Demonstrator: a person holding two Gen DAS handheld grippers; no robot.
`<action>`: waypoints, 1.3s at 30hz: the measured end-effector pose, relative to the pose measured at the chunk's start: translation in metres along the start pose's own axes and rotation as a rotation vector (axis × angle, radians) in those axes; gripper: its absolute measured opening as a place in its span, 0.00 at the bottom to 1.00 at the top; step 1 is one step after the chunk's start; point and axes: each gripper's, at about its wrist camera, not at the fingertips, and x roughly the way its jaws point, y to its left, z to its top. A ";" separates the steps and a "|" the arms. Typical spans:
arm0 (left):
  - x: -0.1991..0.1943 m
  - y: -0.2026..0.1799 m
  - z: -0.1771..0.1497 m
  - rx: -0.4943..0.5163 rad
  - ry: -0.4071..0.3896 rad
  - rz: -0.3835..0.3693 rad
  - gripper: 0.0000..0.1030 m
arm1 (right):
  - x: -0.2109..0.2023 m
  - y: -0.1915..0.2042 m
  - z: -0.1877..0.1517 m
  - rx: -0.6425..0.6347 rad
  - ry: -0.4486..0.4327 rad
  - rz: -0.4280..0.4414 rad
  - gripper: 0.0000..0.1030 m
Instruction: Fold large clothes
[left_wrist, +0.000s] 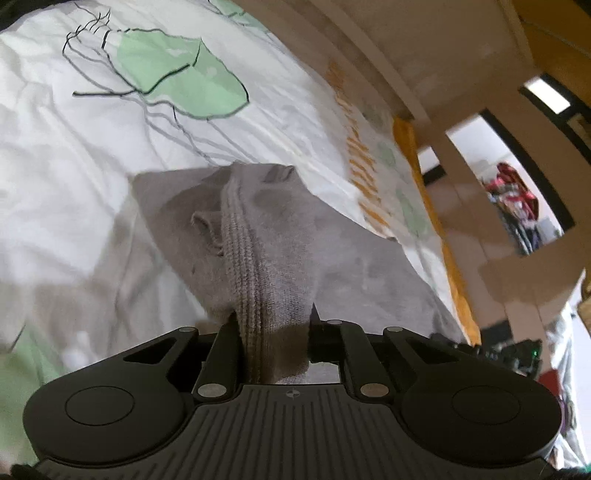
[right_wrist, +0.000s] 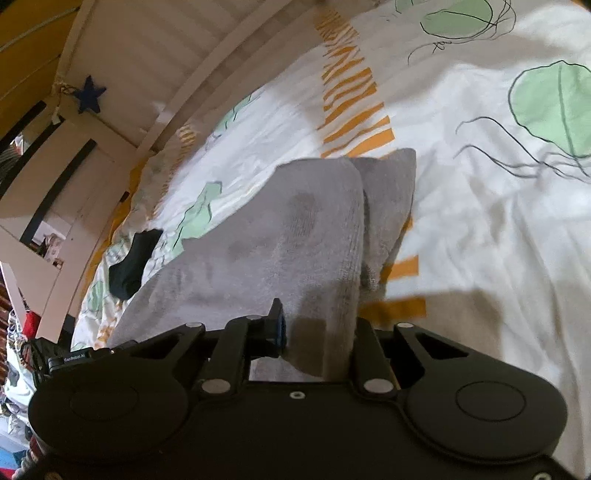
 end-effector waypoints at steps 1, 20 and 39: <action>-0.004 -0.002 -0.005 0.011 0.016 0.001 0.12 | -0.006 0.003 -0.004 -0.002 0.014 0.001 0.24; -0.042 -0.033 -0.047 0.237 -0.149 0.329 0.39 | -0.056 0.018 -0.049 -0.123 0.112 -0.265 0.66; 0.047 -0.019 -0.045 0.430 -0.177 0.603 0.74 | -0.038 0.070 -0.062 -0.334 -0.017 -0.299 0.72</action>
